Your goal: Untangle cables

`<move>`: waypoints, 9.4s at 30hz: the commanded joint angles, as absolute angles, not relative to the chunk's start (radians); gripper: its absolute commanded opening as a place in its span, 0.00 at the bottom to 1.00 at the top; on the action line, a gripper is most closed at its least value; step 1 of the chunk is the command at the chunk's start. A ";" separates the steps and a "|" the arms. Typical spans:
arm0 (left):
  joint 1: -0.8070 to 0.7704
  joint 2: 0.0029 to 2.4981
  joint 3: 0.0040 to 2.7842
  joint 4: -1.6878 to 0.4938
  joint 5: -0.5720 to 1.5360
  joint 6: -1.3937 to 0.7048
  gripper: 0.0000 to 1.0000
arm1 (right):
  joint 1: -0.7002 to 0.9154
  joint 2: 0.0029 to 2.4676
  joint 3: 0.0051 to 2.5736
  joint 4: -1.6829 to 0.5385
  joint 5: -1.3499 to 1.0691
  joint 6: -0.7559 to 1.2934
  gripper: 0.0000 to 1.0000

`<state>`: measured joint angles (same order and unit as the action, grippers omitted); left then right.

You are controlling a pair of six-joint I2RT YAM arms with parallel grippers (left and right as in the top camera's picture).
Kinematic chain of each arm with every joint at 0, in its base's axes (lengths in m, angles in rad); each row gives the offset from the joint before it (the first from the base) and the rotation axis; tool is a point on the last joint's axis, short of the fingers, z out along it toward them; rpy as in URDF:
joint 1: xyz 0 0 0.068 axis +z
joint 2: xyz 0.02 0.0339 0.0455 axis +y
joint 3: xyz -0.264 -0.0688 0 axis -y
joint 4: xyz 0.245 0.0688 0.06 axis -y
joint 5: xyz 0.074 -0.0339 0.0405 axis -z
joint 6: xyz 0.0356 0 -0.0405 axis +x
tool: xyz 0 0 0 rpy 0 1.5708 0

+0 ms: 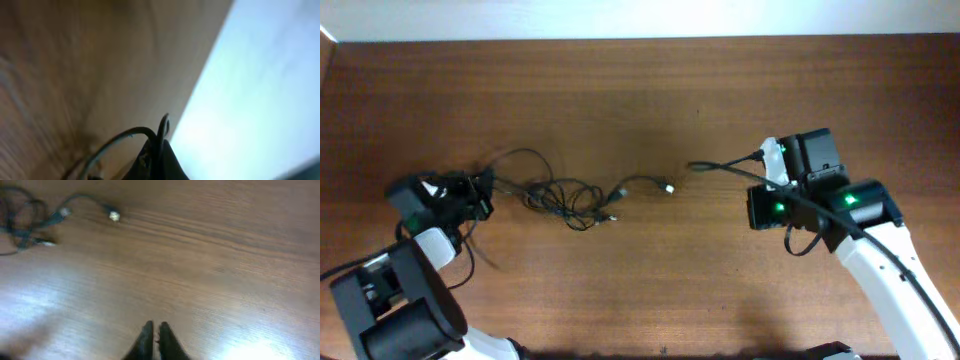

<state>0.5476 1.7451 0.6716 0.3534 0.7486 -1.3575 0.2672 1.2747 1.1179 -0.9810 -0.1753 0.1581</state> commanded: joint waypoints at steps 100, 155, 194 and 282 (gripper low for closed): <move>-0.805 0.985 1.003 -0.619 -0.421 -0.366 0.81 | -0.115 1.254 1.171 -1.077 -0.413 0.199 0.71; -0.305 1.425 1.002 -0.559 0.124 -0.791 0.99 | 0.191 1.771 1.288 -0.947 0.088 0.306 0.82; -0.604 1.724 1.002 -0.163 -0.148 -0.699 0.98 | 0.257 1.408 1.365 -1.050 -0.419 0.081 0.04; 0.348 1.320 1.729 -0.815 0.477 -0.298 0.00 | -0.167 1.622 1.133 -0.797 0.006 0.614 0.89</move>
<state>0.3405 1.2957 1.7077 -0.8043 0.4889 -0.2153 -0.1440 1.6245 1.1343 -0.7986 0.0517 0.6495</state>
